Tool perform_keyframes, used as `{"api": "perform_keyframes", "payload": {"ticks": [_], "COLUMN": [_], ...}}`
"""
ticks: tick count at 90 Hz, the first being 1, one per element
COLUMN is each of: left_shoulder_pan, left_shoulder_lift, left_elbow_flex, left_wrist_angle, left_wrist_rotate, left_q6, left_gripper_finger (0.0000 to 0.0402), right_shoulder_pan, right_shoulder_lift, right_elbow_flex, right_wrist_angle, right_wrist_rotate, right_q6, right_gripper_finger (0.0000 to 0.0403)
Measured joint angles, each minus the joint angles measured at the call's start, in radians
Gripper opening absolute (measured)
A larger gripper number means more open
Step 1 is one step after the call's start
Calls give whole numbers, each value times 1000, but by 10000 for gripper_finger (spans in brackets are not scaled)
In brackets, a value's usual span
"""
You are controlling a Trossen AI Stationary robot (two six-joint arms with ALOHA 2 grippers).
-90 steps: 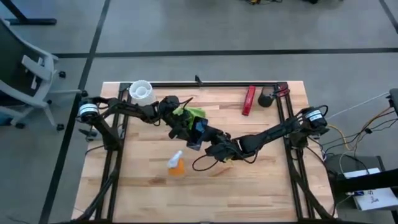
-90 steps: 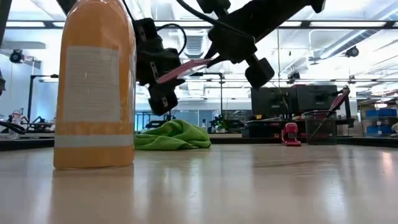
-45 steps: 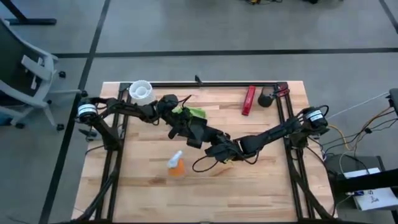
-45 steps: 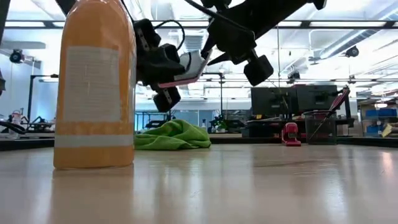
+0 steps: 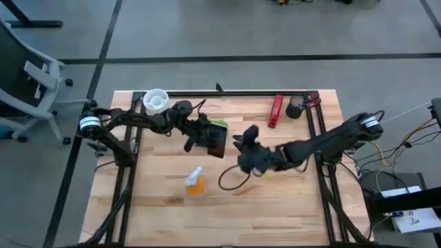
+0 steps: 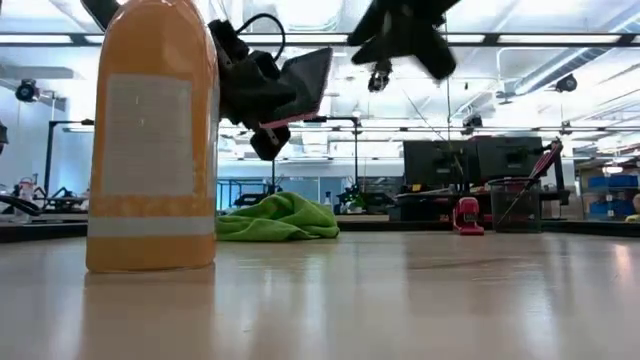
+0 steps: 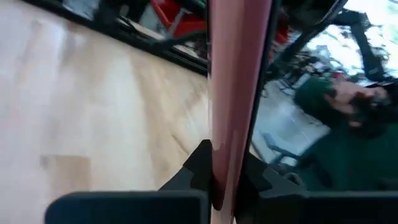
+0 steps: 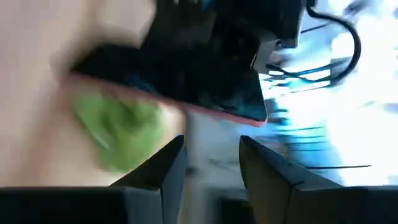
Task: Apply microfiber cloth
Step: Spray the front and back of the cellphone using the cleaning bottle
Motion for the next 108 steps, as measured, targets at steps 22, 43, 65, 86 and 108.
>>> {"api": "perform_keyframes", "payload": {"ticks": [22,43,65,86,108], "left_shoulder_pan": [-50,-92,-94,-107,-137], "left_shoulder_lift": [0,0,0,1,1], "left_elbow_flex": [0,0,0,0,0], "left_wrist_angle": [1,53,45,53,64], "left_wrist_rotate": [-161,-273,-299,-365,-383], "left_q6": [132,148,152,198,231], "left_gripper_finger": [8,8,8,8,8], "right_shoulder_pan": [-253,-384,-387,-388,-388], "right_shoulder_lift": [-138,-89,-73,-56,10], "right_elbow_flex": [-5,-7,3,5,5], "right_wrist_angle": [2,43,84,101,154], "right_wrist_rotate": [-488,-820,-876,-853,-837], "right_q6": [539,827,867,899,922], "right_gripper_finger": [112,101,118,132,108]}}
